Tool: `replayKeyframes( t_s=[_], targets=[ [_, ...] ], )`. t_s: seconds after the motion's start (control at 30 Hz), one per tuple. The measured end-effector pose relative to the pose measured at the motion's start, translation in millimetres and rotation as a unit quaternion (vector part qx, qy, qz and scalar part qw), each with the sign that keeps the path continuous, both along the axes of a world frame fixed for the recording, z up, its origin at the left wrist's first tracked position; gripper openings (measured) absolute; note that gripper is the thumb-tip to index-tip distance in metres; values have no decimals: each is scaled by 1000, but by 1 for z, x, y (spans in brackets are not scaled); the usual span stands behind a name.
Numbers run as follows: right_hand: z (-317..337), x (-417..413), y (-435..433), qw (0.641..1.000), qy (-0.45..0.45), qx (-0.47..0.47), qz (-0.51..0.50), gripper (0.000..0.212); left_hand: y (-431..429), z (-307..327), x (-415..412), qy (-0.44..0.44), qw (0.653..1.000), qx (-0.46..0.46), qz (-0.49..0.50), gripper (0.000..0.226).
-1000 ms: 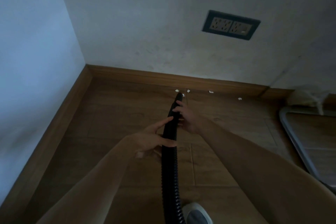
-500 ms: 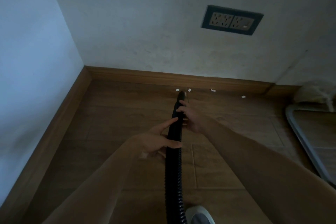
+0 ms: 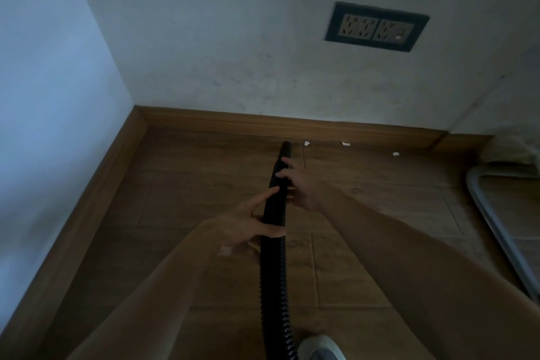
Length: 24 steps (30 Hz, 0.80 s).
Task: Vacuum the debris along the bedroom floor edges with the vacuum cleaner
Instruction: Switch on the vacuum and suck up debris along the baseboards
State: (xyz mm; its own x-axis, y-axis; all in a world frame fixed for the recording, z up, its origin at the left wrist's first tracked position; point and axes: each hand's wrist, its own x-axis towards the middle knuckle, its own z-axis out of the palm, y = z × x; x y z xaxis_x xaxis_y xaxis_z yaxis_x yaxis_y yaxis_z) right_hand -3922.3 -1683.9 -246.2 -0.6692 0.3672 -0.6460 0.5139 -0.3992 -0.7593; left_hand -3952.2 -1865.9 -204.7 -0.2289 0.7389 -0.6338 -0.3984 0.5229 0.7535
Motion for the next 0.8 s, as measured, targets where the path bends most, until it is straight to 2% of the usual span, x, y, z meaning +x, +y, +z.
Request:
replayKeyframes(
  t_s=[0.4, 0.8],
  targets=[
    [1, -5, -1, 1000, -5, 13, 0, 58, 1, -8, -2, -9, 1000, 14, 23, 88],
    [-3, 18, 25, 998, -3, 23, -66, 57, 31, -7, 5, 16, 999, 18, -38, 90]
  ],
)
